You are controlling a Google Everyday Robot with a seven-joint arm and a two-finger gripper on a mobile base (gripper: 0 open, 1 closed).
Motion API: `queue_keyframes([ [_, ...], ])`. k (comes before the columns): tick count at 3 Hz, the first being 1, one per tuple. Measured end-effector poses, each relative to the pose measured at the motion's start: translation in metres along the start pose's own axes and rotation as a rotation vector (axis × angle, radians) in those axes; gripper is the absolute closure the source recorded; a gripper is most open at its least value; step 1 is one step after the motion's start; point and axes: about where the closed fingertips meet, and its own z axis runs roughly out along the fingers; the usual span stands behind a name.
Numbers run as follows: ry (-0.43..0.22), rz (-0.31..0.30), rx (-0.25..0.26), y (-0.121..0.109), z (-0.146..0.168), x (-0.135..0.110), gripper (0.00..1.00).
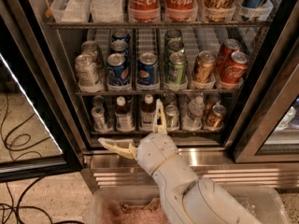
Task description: Pick pepsi can from middle shelf of fridge
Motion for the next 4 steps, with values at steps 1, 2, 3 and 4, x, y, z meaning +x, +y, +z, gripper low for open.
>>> queue_keyframes([
  [1,-0.004,-0.044,0.039,-0.010,0.000,0.000,0.00],
  [2,-0.004,-0.044,0.039,-0.010,0.000,0.000,0.00],
  [3,-0.007,-0.006,0.018,-0.006,-0.003,0.001,0.00],
  [4,-0.029,0.003,-0.015,0.001,0.012,-0.002,0.00],
])
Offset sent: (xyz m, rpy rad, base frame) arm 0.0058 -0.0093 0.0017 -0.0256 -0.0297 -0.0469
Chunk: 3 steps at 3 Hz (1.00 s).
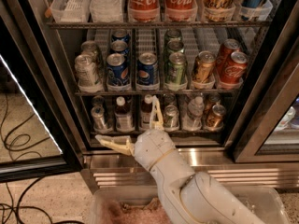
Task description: Pick pepsi can from middle shelf of fridge
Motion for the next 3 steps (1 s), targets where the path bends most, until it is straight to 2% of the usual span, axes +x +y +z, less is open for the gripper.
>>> queue_keyframes([
  [1,-0.016,-0.024,-0.025,0.008,0.018,-0.003,0.00],
  [3,-0.025,-0.057,0.020,0.012,0.036,-0.002,0.00],
])
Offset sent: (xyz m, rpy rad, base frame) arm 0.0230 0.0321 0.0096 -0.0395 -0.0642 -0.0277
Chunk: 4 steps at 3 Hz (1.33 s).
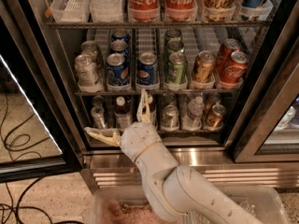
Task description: Pick pepsi can from middle shelf of fridge
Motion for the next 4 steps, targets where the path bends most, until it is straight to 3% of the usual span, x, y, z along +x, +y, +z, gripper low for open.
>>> queue_keyframes([
  [2,0.069,-0.031,0.098,-0.016,0.013,0.023,0.00],
  [3,0.071,-0.031,0.100,-0.016,0.013,0.024,0.00],
  [4,0.071,-0.031,0.100,-0.016,0.013,0.024,0.11],
])
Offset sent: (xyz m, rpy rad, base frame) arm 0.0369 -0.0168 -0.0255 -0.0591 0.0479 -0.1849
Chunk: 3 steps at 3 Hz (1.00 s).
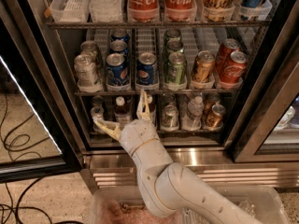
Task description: Pick pepsi can from middle shelf of fridge
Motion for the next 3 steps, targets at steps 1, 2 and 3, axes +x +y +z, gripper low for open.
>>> queue_keyframes([
  [1,0.000,0.000,0.000,0.0000,0.0000,0.0000,0.26],
  [2,0.000,0.000,0.000,0.0000,0.0000,0.0000,0.46],
  [3,0.000,0.000,0.000,0.0001,0.0001,0.0000,0.40],
])
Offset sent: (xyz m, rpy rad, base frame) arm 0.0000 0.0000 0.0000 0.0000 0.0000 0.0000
